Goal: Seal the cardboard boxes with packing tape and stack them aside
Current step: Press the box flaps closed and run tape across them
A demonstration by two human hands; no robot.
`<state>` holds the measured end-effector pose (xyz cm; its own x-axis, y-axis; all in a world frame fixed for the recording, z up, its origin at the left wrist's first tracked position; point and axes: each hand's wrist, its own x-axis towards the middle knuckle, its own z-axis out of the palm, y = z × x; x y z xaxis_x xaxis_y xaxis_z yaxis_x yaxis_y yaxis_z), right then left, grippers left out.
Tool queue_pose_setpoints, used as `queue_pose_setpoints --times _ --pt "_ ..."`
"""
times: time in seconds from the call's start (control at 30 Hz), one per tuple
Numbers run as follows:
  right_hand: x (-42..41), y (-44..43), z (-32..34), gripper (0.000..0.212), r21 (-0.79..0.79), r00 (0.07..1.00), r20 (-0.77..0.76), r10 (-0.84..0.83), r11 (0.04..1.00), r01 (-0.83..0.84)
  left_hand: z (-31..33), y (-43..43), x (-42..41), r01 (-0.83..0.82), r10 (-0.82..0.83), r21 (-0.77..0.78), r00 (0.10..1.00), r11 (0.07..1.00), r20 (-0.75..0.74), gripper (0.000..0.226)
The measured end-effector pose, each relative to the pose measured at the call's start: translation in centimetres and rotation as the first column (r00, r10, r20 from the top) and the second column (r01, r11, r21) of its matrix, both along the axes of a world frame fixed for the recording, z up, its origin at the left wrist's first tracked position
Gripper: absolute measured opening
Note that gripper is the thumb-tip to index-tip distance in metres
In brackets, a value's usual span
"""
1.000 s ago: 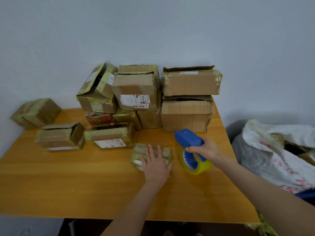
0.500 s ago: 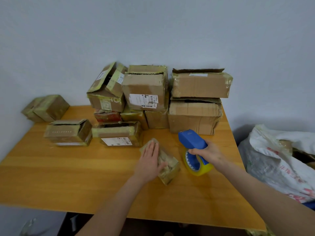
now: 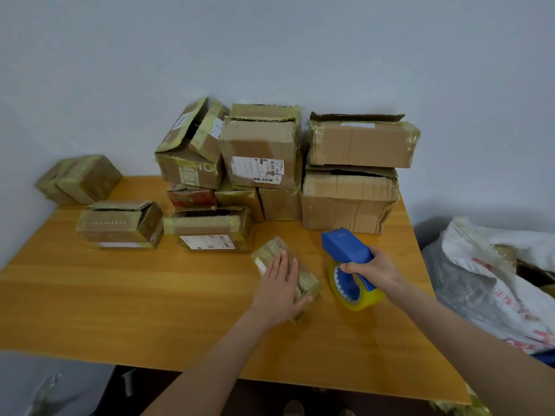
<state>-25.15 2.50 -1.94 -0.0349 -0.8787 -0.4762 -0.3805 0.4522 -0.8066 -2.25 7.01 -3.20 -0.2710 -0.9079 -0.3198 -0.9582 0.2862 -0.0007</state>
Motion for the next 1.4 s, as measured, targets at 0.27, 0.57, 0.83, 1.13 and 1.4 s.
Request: queue_pose_setpoints --times 0.27,0.57,0.83,1.13,1.4 --pt "-2.2 -0.4 3.4 0.064 -0.026 0.991 0.11 0.07 0.997 -0.068 0.7 -0.6 0.9 -0.006 0.008 0.054 0.999 0.998 -0.043 0.083" --pt "-4.0 -0.3 5.8 0.084 -0.047 0.977 0.154 0.15 0.988 -0.145 0.6 -3.7 1.9 0.215 -0.202 0.038 0.955 0.976 -0.219 0.091" --pt "-4.0 -0.1 6.8 0.07 -0.103 0.98 0.066 0.186 0.979 -0.179 1.9 -3.3 0.2 -0.142 0.085 -0.052 0.81 0.989 -0.581 0.068" --pt "-2.9 0.8 8.2 0.062 -0.15 0.949 0.055 0.311 0.942 -0.3 5.3 -3.3 -1.5 -0.252 0.67 0.649 -0.004 0.718 -0.742 0.048" --pt "-1.6 1.4 8.4 0.064 -0.146 0.893 -0.102 0.439 0.881 -0.45 5.9 -1.8 -3.0 -0.127 0.721 0.718 -0.032 0.684 -0.692 0.028"
